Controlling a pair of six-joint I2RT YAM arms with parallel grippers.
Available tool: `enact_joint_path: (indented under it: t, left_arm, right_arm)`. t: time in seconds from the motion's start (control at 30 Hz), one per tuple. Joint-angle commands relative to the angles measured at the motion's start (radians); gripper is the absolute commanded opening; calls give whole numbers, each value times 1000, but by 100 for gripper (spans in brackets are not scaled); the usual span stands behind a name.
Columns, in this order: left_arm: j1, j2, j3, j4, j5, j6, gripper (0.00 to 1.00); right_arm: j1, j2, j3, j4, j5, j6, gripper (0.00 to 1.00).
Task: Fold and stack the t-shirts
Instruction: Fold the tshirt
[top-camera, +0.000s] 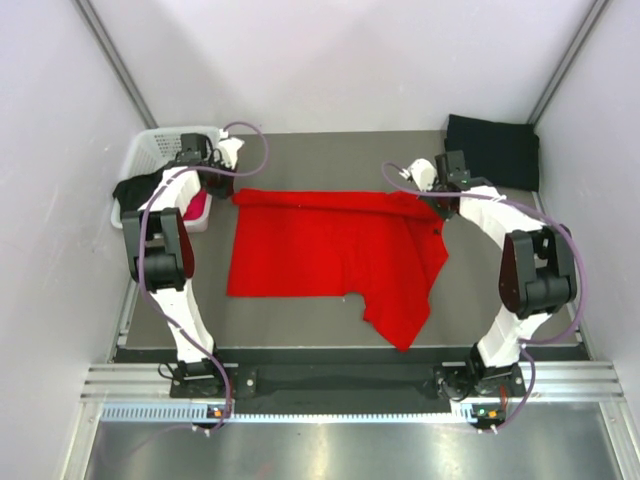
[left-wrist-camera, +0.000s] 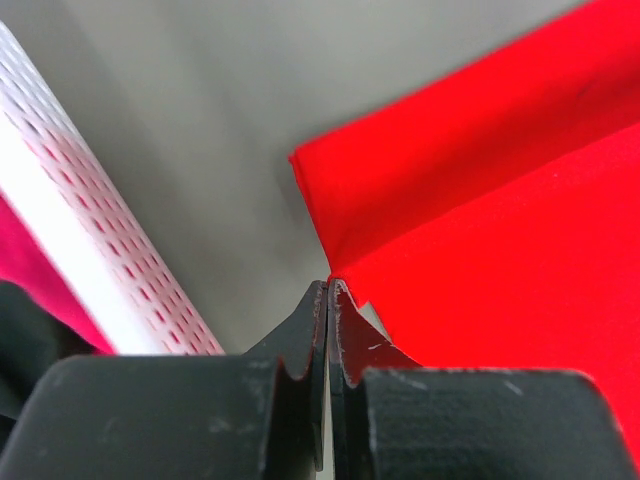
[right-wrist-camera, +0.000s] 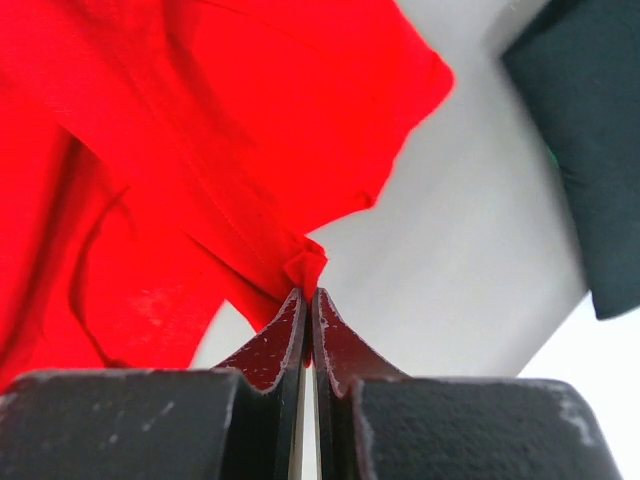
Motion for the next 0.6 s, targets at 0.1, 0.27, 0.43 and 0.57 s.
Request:
enact_joint_path:
  t: [0.1,0.27,0.43,0.57]
  left_arm:
    - [8,-37,-30,-12,-67,51,0]
    - [8,-92,-14,-39,-44,51,27]
    - [8,-155,35,-51,56,35,40]
    - [3,-105,73,-19,87,-18,43]
  right_arm:
    - [62,-54,-18,-18,-53,37,4]
    - [63,-83,14,-146,-115,46,29]
    - [36,-139,78,-156,-123,38,39]
    - [25,-50,182,-172,-186,32,39]
